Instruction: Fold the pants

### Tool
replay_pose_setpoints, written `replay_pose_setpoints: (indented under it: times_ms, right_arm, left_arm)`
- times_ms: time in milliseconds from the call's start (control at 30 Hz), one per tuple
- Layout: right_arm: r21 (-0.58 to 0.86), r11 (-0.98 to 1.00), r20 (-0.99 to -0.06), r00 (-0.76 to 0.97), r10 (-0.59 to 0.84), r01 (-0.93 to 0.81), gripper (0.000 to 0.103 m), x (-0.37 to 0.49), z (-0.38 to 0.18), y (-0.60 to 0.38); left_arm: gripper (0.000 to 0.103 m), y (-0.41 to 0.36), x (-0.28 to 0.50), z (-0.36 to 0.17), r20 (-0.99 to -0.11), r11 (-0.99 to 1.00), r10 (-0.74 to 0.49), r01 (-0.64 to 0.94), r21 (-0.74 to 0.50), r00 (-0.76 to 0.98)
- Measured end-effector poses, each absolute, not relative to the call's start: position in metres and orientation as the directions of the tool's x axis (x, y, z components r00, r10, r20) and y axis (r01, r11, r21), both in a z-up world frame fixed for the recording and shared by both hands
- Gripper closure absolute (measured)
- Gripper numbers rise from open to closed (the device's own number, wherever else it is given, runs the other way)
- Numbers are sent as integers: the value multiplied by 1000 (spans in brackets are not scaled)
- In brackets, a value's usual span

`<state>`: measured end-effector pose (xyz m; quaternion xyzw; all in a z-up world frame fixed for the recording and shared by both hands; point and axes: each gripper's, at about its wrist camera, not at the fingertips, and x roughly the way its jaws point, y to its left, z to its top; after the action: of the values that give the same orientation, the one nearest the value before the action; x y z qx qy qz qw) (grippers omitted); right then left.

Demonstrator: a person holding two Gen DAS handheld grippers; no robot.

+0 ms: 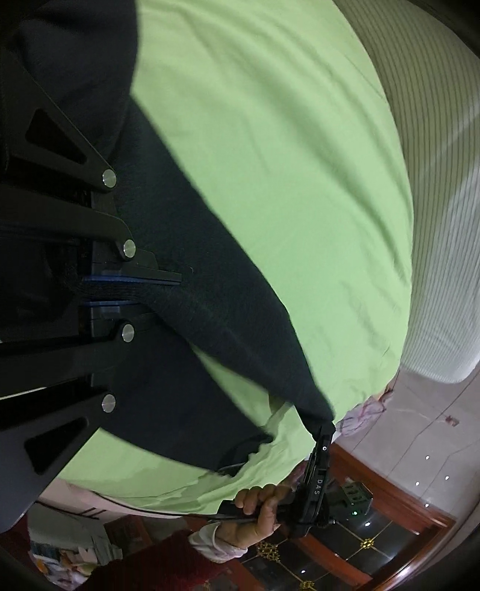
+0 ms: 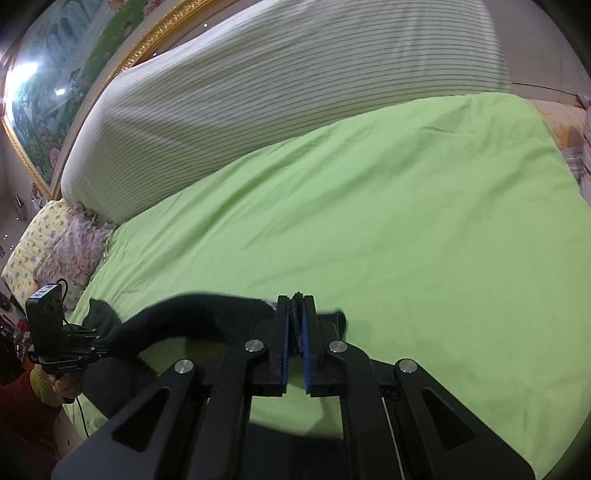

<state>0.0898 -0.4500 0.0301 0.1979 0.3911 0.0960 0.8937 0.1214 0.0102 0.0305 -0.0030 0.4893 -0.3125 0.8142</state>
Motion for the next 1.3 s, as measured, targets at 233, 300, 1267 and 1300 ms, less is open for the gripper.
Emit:
replay_pose_setpoints:
  times_ms: [233, 300, 1267, 1300]
  right_arm:
    - [451, 893, -649, 686, 330, -3, 96, 40, 18, -460]
    - [449, 894, -639, 699, 322, -1, 96, 28, 23, -458]
    - [364, 918, -618, 779, 110, 159, 53, -48, 19, -438]
    - [375, 916, -605, 787, 124, 145, 52, -50, 22, -433]
  left_arm:
    - [99, 4, 86, 26, -780, 784, -537, 531, -321, 321]
    - [99, 0, 79, 28, -779, 781, -539, 535, -321, 319]
    - [45, -10, 16, 14, -759, 855, -501, 373, -360, 416]
    - [42, -6, 13, 16, -757, 865, -490, 350, -361, 432]
